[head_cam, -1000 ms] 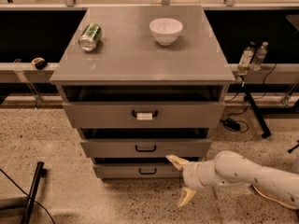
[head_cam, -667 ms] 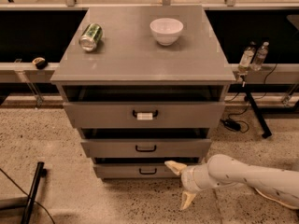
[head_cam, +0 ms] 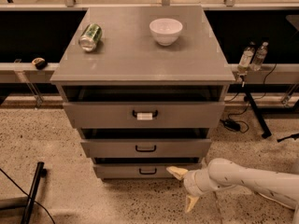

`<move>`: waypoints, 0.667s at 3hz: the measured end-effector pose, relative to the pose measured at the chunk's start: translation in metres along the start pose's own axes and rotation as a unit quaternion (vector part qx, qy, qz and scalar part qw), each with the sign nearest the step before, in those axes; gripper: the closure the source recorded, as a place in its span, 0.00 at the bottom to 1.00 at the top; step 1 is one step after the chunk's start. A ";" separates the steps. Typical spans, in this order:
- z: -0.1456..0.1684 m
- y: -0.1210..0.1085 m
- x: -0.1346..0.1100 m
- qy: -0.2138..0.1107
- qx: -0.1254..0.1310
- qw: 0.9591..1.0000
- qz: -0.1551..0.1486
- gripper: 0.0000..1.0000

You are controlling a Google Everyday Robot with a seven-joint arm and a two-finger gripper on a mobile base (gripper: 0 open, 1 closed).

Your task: Open bottom drawer

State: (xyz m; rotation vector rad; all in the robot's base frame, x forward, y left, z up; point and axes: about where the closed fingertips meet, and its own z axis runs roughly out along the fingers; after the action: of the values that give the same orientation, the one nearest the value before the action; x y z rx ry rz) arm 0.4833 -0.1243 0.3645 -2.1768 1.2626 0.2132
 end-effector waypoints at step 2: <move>0.048 0.008 0.051 -0.035 0.029 0.998 0.052 0.00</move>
Offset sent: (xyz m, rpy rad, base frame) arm 0.0690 -0.0367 -0.1279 0.2092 0.0694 -0.1865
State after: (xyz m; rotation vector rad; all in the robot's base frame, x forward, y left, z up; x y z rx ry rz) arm 0.5116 -0.1367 0.3012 -2.0386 1.3274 0.2887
